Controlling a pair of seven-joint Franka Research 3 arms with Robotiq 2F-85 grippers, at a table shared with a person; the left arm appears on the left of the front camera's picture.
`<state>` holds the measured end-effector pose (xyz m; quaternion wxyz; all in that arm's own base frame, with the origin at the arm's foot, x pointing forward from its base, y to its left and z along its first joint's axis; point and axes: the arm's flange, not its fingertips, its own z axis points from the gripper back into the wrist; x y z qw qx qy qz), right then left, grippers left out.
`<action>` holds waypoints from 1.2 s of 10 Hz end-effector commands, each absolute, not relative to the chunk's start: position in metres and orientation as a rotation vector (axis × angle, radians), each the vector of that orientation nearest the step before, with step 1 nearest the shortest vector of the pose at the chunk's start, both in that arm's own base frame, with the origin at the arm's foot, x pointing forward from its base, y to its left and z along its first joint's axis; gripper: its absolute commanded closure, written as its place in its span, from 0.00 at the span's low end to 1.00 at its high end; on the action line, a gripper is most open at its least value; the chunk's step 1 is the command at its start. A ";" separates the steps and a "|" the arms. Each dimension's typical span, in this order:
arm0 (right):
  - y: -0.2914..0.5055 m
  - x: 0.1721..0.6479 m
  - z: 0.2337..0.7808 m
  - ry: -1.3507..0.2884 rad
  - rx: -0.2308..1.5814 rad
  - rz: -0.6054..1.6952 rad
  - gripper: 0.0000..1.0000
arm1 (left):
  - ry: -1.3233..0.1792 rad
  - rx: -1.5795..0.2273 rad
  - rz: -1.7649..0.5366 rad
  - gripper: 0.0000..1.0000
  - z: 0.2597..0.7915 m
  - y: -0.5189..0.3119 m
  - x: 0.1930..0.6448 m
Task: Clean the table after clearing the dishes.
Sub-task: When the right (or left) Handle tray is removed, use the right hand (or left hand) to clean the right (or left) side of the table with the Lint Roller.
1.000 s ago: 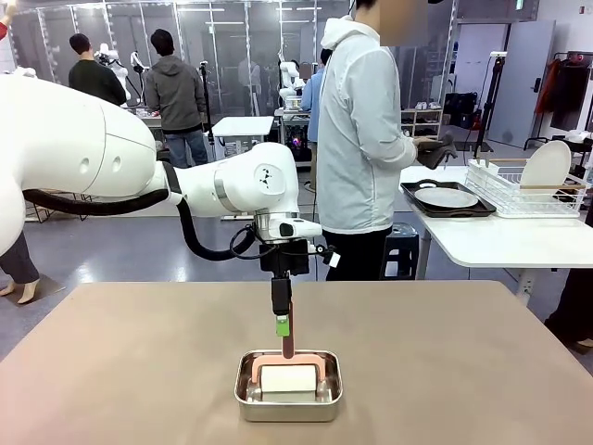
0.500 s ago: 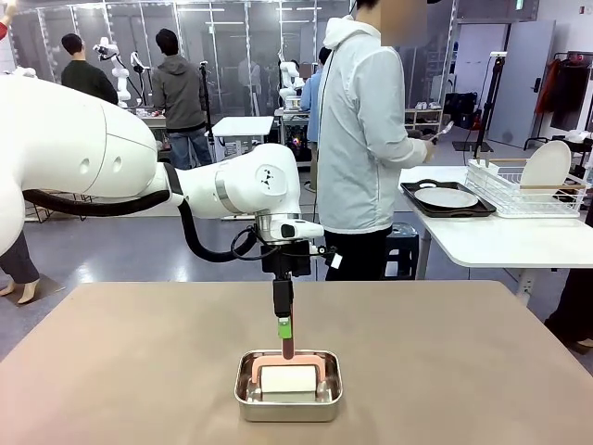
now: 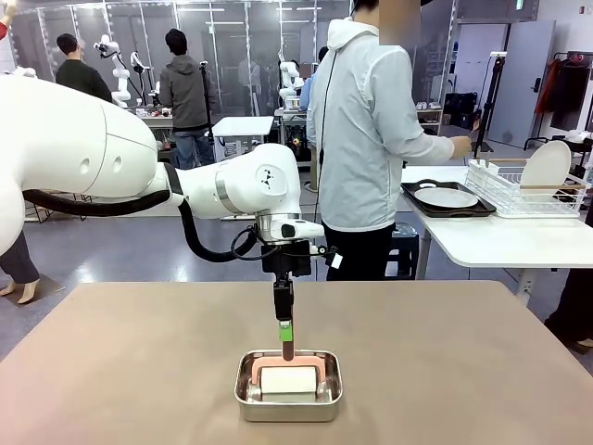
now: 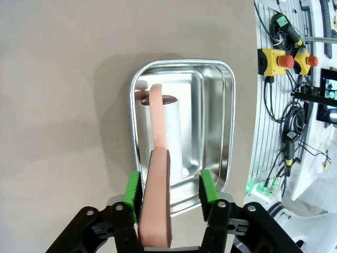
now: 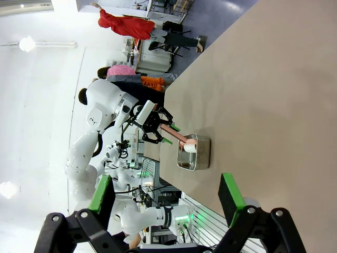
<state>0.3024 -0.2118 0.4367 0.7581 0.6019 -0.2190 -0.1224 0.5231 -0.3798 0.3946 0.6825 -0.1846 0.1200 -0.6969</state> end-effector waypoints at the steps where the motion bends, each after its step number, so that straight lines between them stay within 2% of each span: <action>1: -0.210 0.302 0.440 -0.485 1.316 -0.260 0.00 | 0.257 -0.418 -1.575 0.63 0.393 -0.375 0.514; 2: -0.210 0.302 0.440 -0.485 1.316 -0.260 0.00 | 0.256 -0.418 -1.573 0.78 0.394 -0.376 0.514; 3: -0.210 0.302 0.440 -0.485 1.316 -0.260 0.00 | 0.258 -0.417 -1.571 0.83 0.394 -0.376 0.514; 4: -0.210 0.302 0.440 -0.485 1.316 -0.260 0.00 | 0.256 -0.416 -1.571 0.98 0.395 -0.376 0.514; 8: -0.210 0.302 0.440 -0.485 1.316 -0.260 0.00 | 0.240 -0.402 -1.571 0.99 0.408 -0.376 0.507; 9: -0.210 0.302 0.440 -0.485 1.316 -0.260 0.00 | 0.227 -0.387 -1.560 0.93 0.421 -0.373 0.502; 12: -0.210 0.302 0.440 -0.485 1.316 -0.260 0.00 | 0.123 -0.354 -1.392 0.93 0.490 -0.346 0.490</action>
